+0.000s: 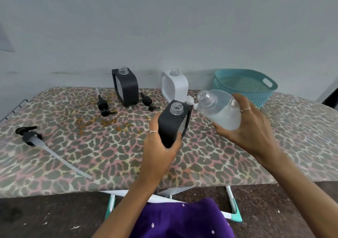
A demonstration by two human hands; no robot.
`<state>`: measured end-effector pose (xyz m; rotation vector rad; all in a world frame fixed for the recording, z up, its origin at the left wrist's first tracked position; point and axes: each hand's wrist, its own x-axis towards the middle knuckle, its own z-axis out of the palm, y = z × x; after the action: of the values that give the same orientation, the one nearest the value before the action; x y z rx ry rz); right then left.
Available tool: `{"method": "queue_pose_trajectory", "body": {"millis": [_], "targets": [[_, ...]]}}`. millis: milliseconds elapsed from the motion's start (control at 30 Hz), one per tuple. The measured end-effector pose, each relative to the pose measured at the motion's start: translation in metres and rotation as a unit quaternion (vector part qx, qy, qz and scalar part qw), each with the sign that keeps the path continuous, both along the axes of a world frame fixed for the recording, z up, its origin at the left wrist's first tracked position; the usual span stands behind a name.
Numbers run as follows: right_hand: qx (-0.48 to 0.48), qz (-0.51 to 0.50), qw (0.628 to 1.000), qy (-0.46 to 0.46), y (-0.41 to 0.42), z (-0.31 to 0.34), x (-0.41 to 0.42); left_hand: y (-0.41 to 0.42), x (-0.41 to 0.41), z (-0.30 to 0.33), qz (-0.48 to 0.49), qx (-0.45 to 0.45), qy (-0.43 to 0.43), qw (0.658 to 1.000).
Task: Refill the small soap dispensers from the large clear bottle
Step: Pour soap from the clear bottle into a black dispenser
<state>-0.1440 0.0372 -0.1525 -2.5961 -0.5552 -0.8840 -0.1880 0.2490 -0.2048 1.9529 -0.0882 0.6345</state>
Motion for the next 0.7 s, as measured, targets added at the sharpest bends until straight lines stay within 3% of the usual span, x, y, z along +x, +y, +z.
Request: {"method": "queue_pose_trajectory", "body": {"millis": [700], "targets": [[-0.148,-0.002,0.987,-0.054,0.005,0.020,0.016,0.000,-0.002,0.001,-0.025,-0.009,-0.015,1.000]]}}
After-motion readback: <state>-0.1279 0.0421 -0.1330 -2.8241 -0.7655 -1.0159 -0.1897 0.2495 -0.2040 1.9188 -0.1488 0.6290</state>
